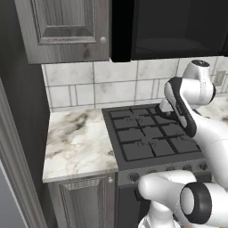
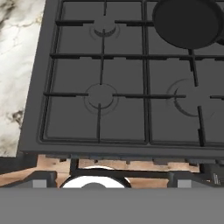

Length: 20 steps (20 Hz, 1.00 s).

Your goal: Turn on the rear right burner of the stove.

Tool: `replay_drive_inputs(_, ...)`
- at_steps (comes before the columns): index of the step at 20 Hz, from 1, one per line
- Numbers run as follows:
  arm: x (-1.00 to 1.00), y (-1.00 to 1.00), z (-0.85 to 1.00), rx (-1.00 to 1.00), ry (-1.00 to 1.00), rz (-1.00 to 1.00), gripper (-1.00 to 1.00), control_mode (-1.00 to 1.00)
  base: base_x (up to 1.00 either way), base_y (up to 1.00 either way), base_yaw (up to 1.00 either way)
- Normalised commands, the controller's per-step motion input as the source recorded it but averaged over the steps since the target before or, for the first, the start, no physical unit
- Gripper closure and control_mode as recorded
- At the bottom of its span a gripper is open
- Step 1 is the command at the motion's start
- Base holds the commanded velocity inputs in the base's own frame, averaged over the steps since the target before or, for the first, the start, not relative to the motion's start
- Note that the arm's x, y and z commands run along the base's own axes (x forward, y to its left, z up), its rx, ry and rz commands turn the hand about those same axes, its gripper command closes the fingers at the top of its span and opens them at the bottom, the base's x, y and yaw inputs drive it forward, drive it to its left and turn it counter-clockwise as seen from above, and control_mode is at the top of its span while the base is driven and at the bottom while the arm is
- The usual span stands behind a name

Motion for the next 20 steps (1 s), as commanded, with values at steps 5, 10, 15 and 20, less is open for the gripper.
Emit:
replay_drive_inputs(5,-0.16,-0.73,-0.36,0.04,-0.08,0.00,-1.00,-1.00,0.00,0.00,0.00)
replay_drive_inputs(10,-0.17,-0.71,-0.54,0.12,-0.17,0.00,-1.00,-1.00,0.00,0.00,0.00)
replay_drive_inputs(15,-0.11,-0.72,-0.78,0.10,-0.32,0.00,-1.00,-1.00,0.00,0.00,0.00)
replay_drive_inputs(20,-0.04,-0.79,-0.77,-0.07,-0.16,0.00,-1.00,-1.00,0.00,0.00,0.00)
